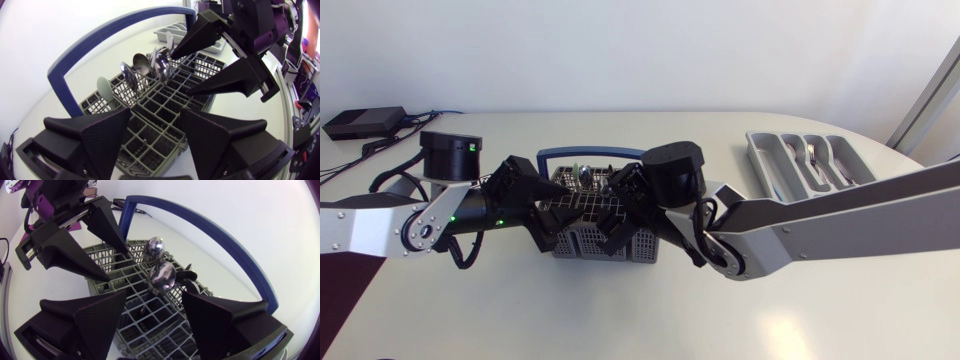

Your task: Transfer all utensils from the basket to the drawer tray.

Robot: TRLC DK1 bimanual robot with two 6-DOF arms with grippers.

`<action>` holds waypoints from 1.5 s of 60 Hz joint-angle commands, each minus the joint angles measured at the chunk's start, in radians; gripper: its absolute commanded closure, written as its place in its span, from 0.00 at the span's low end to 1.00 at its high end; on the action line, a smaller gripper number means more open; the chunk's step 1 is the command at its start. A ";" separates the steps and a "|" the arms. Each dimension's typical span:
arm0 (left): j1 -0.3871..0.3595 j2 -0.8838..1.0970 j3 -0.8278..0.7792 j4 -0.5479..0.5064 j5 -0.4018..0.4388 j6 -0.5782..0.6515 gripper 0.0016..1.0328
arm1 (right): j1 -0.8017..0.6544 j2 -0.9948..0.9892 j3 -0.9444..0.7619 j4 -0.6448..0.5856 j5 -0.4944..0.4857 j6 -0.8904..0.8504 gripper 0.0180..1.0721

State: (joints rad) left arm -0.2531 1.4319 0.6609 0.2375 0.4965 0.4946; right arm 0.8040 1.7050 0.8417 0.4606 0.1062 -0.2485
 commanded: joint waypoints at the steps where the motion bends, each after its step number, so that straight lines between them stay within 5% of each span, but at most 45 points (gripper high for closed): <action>1: 0.014 0.015 -0.027 0.008 0.010 0.009 0.32 | 0.003 0.024 0.025 0.012 0.013 0.040 0.23; 27: 0.018 0.013 -0.050 0.006 0.013 0.009 0.32 | -0.009 0.079 0.103 0.006 -0.031 0.098 0.23; 48: 0.014 0.012 -0.057 0.006 0.013 0.009 0.32 | -0.017 0.076 0.097 0.004 -0.089 0.121 0.60; 63: 0.008 0.010 -0.055 0.006 0.013 0.007 0.32 | -0.032 0.061 0.100 0.006 -0.115 0.137 0.66; 73: 0.006 0.013 -0.057 0.006 0.013 0.007 0.32 | -0.040 0.058 0.103 0.001 -0.138 0.141 0.82; 90: 0.005 0.013 -0.060 0.006 0.013 0.007 0.32 | -0.048 0.053 0.100 -0.005 -0.165 0.155 0.93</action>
State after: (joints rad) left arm -0.2432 1.4326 0.6456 0.2539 0.4980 0.4946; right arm 0.7704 1.7691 0.9279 0.4603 -0.0559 -0.1295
